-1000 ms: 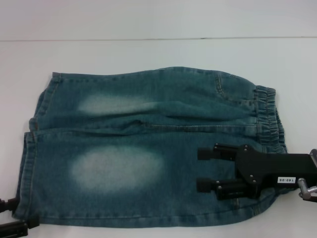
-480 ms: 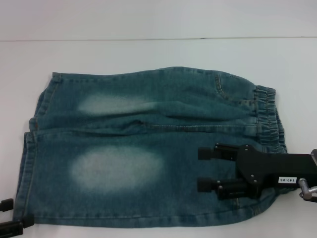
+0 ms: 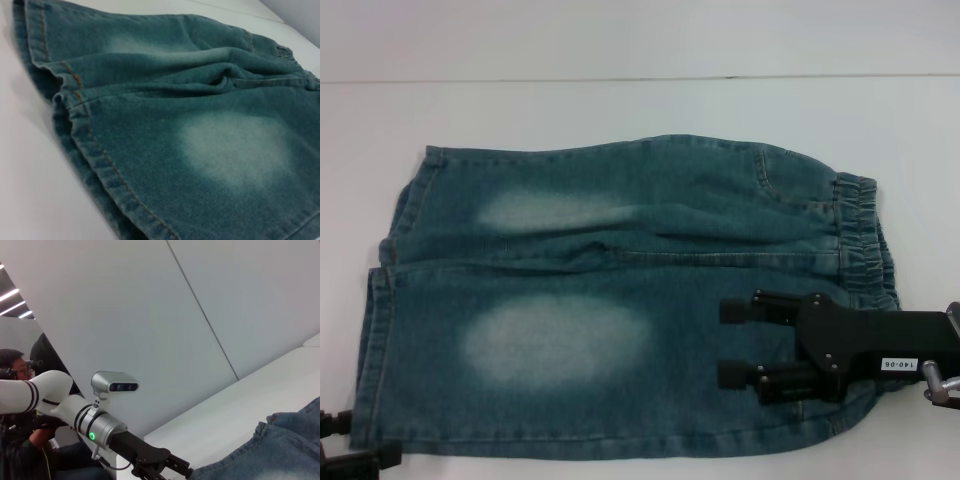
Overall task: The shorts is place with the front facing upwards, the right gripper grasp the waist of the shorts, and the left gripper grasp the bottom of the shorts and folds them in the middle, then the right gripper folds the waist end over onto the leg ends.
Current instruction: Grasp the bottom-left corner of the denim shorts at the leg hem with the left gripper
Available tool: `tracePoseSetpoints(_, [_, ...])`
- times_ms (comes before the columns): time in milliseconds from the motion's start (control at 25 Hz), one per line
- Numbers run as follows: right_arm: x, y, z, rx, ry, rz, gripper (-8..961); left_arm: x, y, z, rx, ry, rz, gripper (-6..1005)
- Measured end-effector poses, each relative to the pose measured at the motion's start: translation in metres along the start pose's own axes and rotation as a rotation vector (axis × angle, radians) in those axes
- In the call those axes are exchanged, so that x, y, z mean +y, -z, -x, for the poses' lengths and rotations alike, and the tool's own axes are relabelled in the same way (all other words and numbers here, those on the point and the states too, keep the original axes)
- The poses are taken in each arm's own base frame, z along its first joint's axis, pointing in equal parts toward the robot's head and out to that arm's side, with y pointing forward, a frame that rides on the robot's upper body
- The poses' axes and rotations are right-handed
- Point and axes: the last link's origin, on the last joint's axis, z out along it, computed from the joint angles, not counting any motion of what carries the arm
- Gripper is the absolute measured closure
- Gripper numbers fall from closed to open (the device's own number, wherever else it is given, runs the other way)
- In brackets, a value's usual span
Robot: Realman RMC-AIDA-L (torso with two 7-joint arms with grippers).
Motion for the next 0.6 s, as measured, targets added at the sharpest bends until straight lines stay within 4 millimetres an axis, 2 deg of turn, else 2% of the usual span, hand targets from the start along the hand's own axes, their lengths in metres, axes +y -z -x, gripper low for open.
tracePoseSetpoints(600, [-0.0011, -0.0014, 0.0023, 0.001, 0.006, 0.001, 6, 0.0025, -0.0034, -0.0071, 0.024, -0.015, 0.028, 100])
